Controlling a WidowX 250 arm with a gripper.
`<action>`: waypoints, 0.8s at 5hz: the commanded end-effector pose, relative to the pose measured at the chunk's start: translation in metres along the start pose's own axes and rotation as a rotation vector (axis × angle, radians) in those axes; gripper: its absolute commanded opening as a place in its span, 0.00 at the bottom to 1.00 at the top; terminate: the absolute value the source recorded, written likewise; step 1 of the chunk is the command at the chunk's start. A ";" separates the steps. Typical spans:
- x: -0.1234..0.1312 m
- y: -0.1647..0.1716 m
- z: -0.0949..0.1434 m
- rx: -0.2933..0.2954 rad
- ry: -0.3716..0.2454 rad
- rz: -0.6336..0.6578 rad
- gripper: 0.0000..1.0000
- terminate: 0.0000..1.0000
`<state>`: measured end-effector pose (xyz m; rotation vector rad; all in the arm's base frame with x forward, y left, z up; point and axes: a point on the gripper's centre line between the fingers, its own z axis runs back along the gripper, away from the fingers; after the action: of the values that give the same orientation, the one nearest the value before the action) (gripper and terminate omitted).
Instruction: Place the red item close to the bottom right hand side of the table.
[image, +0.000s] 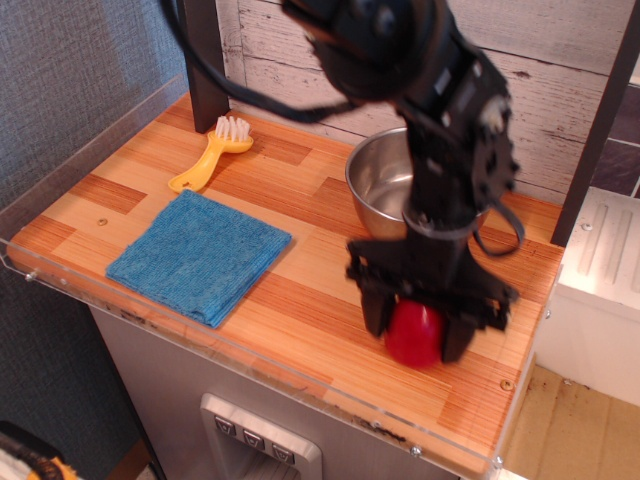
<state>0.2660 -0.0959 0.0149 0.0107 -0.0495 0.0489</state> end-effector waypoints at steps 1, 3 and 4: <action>0.002 -0.007 -0.004 -0.014 -0.006 -0.017 0.00 0.00; 0.010 0.004 0.044 -0.073 -0.070 -0.055 1.00 0.00; 0.023 0.013 0.087 -0.112 -0.147 -0.068 1.00 0.00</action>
<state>0.2831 -0.0827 0.0879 -0.0855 -0.1484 -0.0237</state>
